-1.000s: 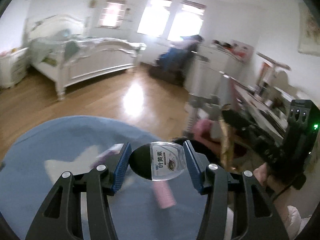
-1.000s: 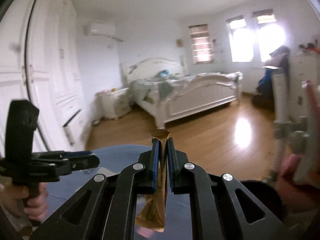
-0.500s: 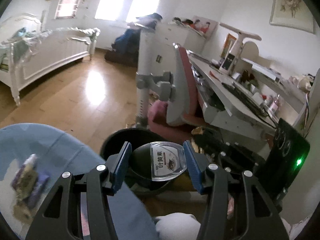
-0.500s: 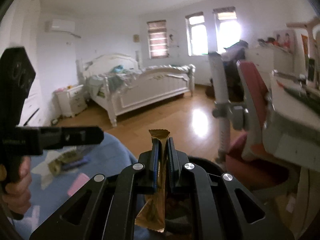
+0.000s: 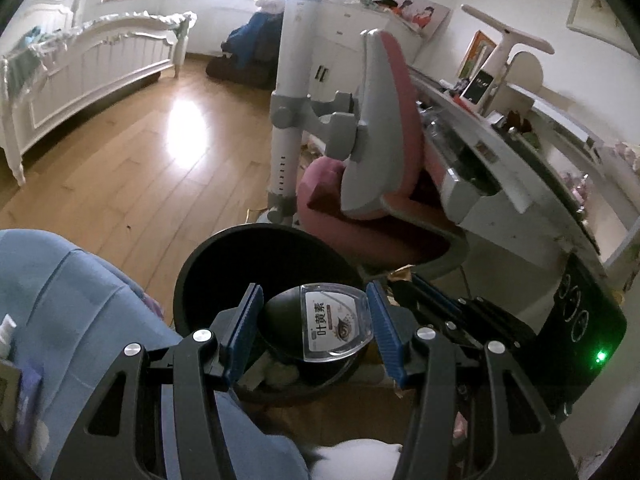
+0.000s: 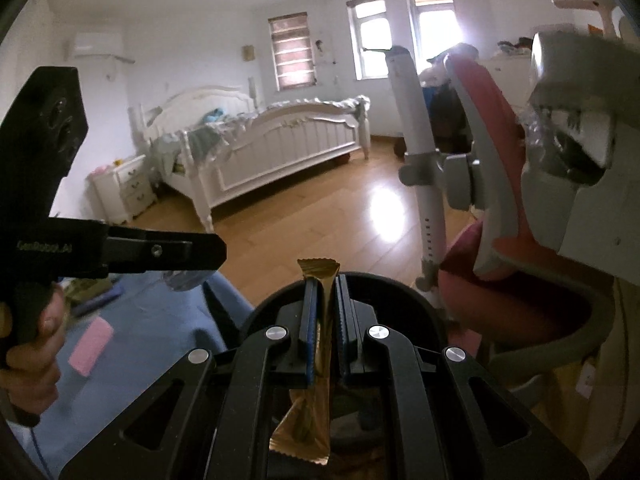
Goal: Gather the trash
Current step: 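Carry the clear container and gold stick over the black bin and release both, then grasp the beige printed snack wrapper with the left tool while the right tool grasps the pink hair curler, then carry the wrapper and pink curler over the black bin and release both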
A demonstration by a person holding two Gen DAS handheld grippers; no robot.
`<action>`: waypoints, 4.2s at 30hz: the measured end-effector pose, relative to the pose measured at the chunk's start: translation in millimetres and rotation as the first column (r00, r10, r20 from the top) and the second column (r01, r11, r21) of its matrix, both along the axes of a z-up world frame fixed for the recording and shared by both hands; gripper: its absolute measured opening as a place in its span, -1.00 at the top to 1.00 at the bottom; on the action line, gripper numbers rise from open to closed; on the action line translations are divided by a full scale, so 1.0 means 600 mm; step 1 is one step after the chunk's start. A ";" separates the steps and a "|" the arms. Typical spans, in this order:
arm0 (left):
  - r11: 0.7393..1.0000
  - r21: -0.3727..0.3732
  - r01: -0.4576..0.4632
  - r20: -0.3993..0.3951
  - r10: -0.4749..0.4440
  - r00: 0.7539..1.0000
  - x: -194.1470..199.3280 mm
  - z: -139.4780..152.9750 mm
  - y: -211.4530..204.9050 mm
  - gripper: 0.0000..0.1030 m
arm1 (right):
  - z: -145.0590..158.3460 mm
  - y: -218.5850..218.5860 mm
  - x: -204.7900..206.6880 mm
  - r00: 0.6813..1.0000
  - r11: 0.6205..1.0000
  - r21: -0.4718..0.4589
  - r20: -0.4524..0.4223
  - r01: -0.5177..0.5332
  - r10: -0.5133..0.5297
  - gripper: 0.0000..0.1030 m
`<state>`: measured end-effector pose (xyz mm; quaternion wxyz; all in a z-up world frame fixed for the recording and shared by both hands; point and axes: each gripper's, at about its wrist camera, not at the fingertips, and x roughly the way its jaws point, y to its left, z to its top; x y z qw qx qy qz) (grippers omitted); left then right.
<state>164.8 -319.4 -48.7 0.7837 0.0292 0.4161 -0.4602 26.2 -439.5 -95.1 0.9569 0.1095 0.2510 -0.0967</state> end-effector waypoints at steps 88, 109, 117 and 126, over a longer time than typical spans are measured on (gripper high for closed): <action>0.998 0.029 -0.062 0.158 0.057 0.986 -0.019 0.039 0.030 0.72 | 0.084 0.035 0.089 0.999 0.987 -0.162 0.032 0.012 -0.007 0.41; 0.999 0.050 0.006 0.010 -0.006 1.000 0.055 -0.026 -0.034 0.72 | 0.016 -0.020 0.146 0.998 0.985 -0.170 -0.051 0.028 -0.037 0.41; 0.992 0.124 -0.007 0.030 0.004 1.000 0.066 -0.039 -0.051 0.13 | -0.017 -0.028 0.171 0.988 0.972 -0.231 -0.132 0.050 -0.082 0.40; 0.993 0.113 -0.040 0.102 0.028 0.994 0.047 -0.011 -0.009 -0.28 | -0.007 -0.010 0.151 0.994 0.978 -0.203 -0.089 0.051 -0.070 -0.65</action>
